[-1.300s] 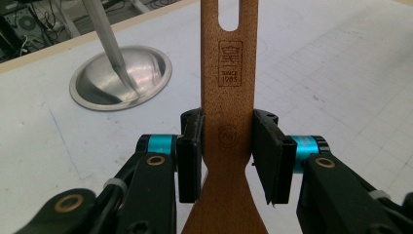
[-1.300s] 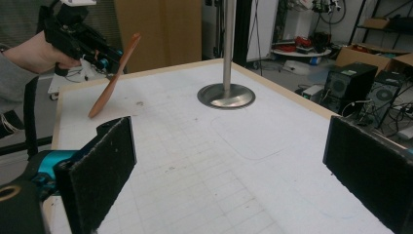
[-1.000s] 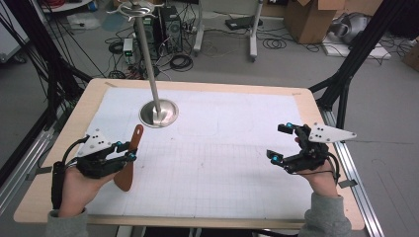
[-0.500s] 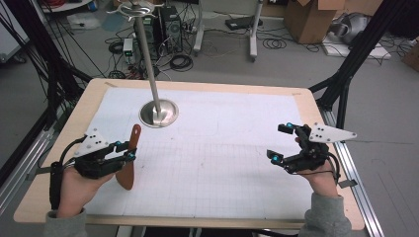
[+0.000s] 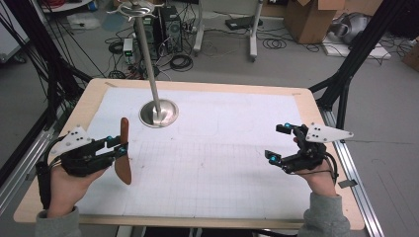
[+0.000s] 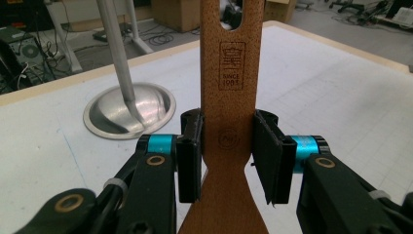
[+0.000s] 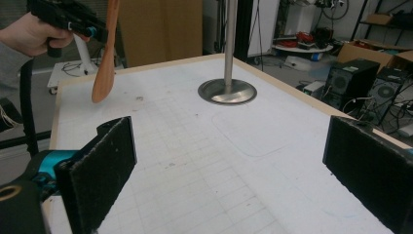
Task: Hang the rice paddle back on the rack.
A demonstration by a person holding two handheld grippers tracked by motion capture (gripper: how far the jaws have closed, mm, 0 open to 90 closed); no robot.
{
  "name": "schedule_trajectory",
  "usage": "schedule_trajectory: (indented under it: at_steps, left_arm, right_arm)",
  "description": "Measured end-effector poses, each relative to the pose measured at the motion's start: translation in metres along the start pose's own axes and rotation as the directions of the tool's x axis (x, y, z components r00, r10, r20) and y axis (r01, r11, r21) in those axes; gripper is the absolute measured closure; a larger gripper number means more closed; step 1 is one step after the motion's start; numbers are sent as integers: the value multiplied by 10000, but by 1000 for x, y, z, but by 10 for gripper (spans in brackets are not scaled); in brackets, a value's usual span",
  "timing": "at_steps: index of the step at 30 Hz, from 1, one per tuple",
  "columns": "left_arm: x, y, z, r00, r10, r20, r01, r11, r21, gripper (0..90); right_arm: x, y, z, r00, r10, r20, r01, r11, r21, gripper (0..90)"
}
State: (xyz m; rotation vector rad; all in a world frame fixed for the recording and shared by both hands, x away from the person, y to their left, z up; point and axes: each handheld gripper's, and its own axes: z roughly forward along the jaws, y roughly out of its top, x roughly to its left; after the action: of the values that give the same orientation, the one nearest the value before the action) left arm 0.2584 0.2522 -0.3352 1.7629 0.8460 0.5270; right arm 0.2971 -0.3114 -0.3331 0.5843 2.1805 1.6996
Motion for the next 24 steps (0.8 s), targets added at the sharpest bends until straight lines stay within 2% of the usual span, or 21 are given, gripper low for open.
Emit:
schedule_trajectory:
  at_steps: [4, 10, 13, 18, 24]
  left_arm:
    - [6, 6, 2, 10000, -28, 69, 28, 10000, 10, 651]
    - [9, 21, 2, 9994, 231, 240, -232, 9997, 50, 651]
    - [13, 26, 2, 9994, 206, 294, -208, 9998, 55, 650]
    - [24, 34, 1, 9989, 271, 377, -270, 9996, -16, 651]
    - [38, 43, -1, 9988, 414, 275, -415, 9991, 41, 651]
  right_arm:
    - [0, 0, -1, 10000, -15, 27, 15, 10000, 14, 40]
    - [0, -1, -6, 10000, -39, 75, 40, 9999, -105, 39]
    - [0, -1, -8, 10000, 54, 68, -53, 9999, -108, 39]
    - [0, -1, -9, 10000, 48, 55, -48, 10000, -75, 39]
    - [-1, -2, -13, 9998, 79, 158, -77, 9999, -116, 39]
